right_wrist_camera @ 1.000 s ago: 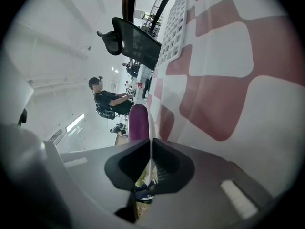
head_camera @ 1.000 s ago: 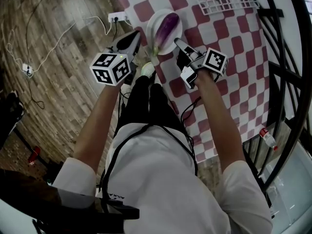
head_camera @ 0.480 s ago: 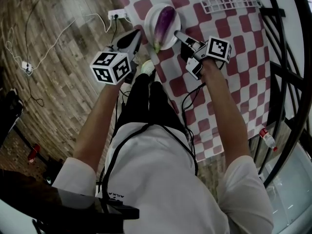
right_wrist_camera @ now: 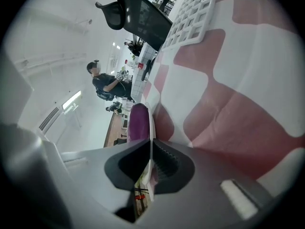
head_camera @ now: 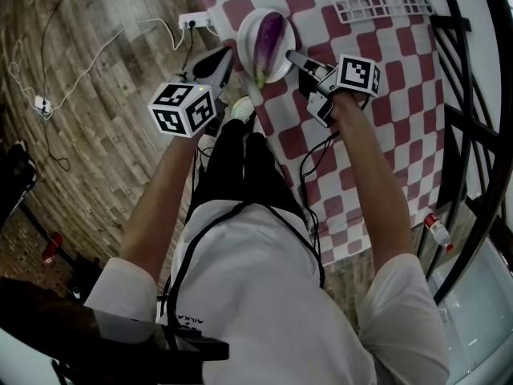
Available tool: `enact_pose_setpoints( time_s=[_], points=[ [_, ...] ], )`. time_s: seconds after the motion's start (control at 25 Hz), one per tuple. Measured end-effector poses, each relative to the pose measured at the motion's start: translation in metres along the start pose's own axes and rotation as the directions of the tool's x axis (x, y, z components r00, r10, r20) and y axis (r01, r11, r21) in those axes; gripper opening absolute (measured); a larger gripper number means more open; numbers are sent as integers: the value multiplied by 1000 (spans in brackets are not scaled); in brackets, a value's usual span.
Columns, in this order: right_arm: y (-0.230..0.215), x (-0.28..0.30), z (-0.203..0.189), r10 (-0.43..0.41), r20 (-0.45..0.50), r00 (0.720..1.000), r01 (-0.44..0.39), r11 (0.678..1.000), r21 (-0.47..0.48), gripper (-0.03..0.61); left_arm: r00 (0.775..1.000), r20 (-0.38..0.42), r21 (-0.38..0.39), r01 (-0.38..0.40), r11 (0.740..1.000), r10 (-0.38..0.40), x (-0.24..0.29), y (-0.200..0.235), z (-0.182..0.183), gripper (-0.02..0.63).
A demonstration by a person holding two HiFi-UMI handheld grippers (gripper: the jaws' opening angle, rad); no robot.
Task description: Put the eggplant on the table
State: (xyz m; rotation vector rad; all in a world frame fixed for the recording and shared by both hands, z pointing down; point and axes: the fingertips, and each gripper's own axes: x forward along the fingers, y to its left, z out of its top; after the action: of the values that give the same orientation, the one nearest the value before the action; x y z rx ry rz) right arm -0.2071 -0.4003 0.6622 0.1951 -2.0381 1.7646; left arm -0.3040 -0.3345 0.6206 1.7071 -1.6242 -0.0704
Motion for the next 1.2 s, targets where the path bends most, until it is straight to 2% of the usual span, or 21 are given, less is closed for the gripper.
enact_pose_setpoints(
  time_s=[0.36, 0.88, 1.2],
  points=[
    [-5, 1, 0, -94, -8, 996, 93, 995, -29, 29, 1000, 1, 4, 14, 1000, -14, 1, -9, 2, 0],
    [-12, -1, 0, -167, 38, 985, 168, 985, -41, 44, 1000, 4, 33, 26, 999, -26, -7, -20, 10, 0],
    [-10, -7, 3, -187, 89, 978, 191, 981, -44, 118, 999, 10, 56, 36, 998, -36, -12, -35, 15, 0]
  ],
)
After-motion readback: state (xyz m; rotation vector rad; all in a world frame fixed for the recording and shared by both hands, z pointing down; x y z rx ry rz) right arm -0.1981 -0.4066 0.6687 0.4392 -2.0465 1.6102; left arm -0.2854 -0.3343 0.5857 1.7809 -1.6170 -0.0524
